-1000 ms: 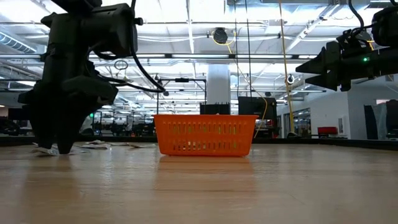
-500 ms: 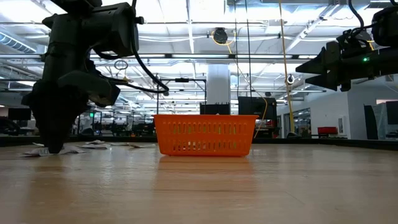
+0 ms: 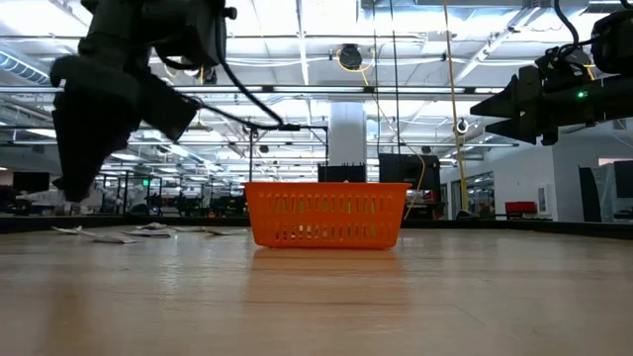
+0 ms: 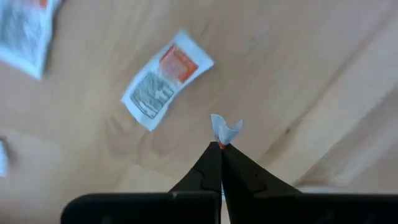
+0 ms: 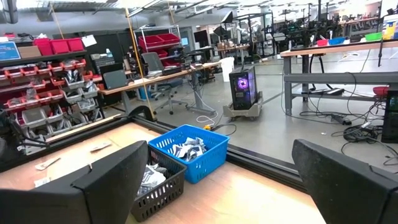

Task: Pick & Place First Aid Supplies
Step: Put the orange ointment pack into the orange bin

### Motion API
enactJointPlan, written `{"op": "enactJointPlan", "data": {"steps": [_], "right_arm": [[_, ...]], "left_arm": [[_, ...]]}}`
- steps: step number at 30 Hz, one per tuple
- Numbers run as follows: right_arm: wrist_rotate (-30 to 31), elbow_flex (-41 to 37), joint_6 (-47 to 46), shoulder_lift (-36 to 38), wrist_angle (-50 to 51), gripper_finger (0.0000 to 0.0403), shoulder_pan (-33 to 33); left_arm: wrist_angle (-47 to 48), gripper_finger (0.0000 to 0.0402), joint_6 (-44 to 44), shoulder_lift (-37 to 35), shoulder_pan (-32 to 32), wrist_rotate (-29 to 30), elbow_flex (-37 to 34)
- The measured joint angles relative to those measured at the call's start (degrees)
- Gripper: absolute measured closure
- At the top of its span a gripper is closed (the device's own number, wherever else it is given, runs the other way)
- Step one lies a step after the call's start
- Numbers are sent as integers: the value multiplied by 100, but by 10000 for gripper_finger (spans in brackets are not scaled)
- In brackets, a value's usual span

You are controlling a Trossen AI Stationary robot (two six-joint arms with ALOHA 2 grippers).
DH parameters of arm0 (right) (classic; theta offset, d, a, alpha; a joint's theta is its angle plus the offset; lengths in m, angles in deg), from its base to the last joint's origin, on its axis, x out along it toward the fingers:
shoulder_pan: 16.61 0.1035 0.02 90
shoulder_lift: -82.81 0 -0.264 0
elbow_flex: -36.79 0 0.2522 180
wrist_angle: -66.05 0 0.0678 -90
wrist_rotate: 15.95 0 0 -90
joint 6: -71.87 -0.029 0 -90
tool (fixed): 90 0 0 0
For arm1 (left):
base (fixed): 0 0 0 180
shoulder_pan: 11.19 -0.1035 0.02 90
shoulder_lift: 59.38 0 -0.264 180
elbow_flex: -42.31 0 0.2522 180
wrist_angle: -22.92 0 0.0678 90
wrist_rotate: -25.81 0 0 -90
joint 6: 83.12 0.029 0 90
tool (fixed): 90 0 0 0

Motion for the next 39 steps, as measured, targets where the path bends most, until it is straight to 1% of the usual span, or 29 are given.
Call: {"op": "enactJointPlan", "data": {"steps": [7, 10, 12, 14, 17, 23, 28, 32, 35, 39], "right_arm": [[-2, 0, 0, 0, 0, 9, 2], [-2, 0, 0, 0, 0, 9, 0], [0, -2, 0, -1, 1, 9, 2], [0, -1, 0, 0, 2, 9, 0], [0, 0, 0, -2, 0, 9, 2], [-1, -2, 0, 0, 0, 9, 1], [-1, -1, 0, -1, 0, 9, 2], [0, -1, 0, -1, 0, 9, 1], [-1, -1, 0, -1, 0, 9, 0], [-2, 0, 0, -1, 0, 9, 1]], "left_arm": [[634, 400, 2004, -4, -92, 86, 569], [752, 400, 2572, 134, -144, 254, 911], [882, 400, 2855, 345, -192, 400, 1197], [944, 401, 3124, 587, -260, 419, 1550], [1152, 401, 3409, 1009, -351, 461, 2176], [1717, 401, 3821, 2012, -473, 514, 3650], [2183, 401, 3960, 2824, -567, 514, 4865], [2562, 401, 4006, 3253, -661, 516, 5711], [2730, 401, 4076, 3478, -711, 579, 6220], [2716, 401, 4119, 3697, -762, 671, 6444]]}}
